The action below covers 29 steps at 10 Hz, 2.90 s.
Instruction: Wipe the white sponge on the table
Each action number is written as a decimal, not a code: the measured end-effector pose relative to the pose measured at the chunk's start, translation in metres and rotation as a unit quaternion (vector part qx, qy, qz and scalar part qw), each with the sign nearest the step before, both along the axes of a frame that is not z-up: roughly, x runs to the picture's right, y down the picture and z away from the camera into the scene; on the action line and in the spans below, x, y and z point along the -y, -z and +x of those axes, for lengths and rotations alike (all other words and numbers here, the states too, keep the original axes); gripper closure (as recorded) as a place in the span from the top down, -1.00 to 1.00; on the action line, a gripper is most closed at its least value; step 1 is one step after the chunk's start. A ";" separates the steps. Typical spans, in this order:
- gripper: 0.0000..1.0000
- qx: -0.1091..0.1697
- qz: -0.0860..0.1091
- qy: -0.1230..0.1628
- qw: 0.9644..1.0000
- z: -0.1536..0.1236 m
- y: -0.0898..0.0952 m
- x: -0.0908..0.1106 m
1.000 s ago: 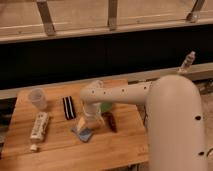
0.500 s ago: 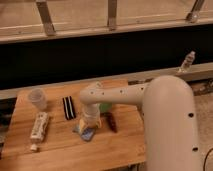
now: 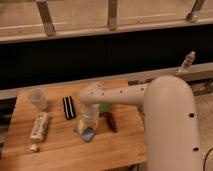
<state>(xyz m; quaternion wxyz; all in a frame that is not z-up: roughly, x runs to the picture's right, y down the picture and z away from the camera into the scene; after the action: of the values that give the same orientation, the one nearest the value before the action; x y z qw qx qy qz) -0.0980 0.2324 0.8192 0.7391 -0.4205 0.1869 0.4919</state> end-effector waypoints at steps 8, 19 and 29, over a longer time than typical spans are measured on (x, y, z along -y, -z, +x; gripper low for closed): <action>-1.00 -0.028 0.004 -0.048 0.998 0.078 0.005 0.014; -1.00 0.029 0.000 -0.012 1.000 0.060 0.022 0.021; -1.00 0.035 -0.020 0.025 0.999 0.051 0.050 -0.021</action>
<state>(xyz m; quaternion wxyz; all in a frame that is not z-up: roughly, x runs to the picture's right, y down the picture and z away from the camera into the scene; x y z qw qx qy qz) -0.0474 0.2536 0.7692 0.7486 -0.4471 0.1814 0.4548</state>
